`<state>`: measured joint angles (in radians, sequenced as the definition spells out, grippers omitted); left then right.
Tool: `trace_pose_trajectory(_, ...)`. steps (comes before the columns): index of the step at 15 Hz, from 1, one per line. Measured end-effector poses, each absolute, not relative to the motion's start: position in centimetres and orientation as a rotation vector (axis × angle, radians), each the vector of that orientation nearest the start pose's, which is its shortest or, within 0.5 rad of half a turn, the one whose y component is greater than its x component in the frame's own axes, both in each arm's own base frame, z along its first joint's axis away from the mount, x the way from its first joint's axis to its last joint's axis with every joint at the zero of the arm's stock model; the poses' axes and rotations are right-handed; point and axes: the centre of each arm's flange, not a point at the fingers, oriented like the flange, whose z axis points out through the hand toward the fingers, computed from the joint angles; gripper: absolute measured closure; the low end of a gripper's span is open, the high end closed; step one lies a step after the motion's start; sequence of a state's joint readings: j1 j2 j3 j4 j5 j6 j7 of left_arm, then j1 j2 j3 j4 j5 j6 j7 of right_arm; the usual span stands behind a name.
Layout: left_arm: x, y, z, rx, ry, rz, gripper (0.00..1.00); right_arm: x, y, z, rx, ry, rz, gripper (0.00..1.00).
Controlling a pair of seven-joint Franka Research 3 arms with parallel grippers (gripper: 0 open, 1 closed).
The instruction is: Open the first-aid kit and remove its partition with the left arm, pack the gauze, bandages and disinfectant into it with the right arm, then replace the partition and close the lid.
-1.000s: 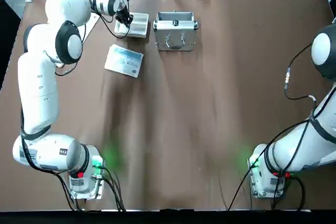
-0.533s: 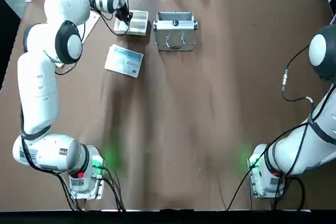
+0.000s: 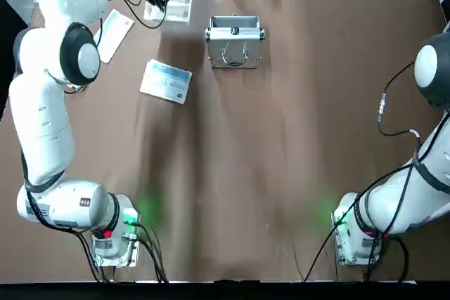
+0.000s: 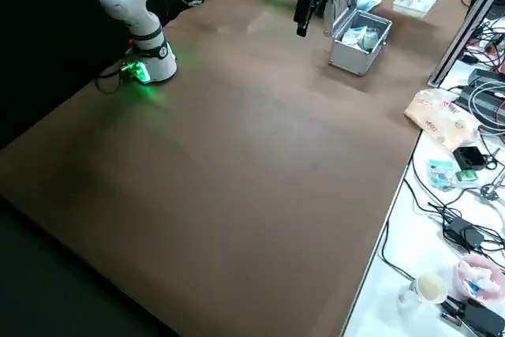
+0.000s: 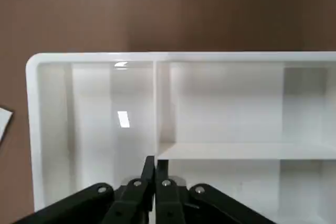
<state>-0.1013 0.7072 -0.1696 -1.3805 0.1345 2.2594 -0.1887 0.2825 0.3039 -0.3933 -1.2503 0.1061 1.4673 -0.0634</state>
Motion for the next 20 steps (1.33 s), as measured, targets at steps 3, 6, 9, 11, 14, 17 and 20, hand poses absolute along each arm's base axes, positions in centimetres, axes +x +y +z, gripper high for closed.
trace_pose_trajectory(3, 72.0, -17.3, 35.6, -3.149, 0.181, -0.263, 0.96, 63.0, -2.1, 59.6, -3.144, 0.055, 0.103, 0.01)
trace_pose_trajectory(6, 70.2, -19.4, 39.4, -3.145, 0.139, -0.209, 0.96, 62.9, -3.4, 59.7, -3.131, 0.083, 0.099, 0.01)
trace_pose_trajectory(9, 68.8, -23.5, 40.6, -3.157, 0.069, -0.208, 0.96, 62.7, -5.0, 59.8, -3.079, 0.087, 0.091, 0.01)
trace_pose_trajectory(11, 67.5, -27.2, 40.8, -3.168, 0.016, -0.21, 0.96, 62.6, -5.4, 60.0, -3.064, 0.086, 0.086, 0.01)
trace_pose_trajectory(14, 65.8, -31.1, 40.7, -3.176, -0.008, -0.203, 0.96, 62.5, -4.9, 60.1, -3.061, 0.069, 0.085, 0.01)
trace_pose_trajectory(17, 64.4, -33.8, 40.7, -3.181, -0.017, -0.198, 0.96, 62.6, -4.6, 60.1, -3.06, 0.062, 0.086, 0.01)
trace_pose_trajectory(20, 62.8, -36.7, 40.6, -3.186, -0.002, -0.195, 0.96, 62.5, -4.6, 60.3, -3.059, 0.058, 0.081, 0.01)
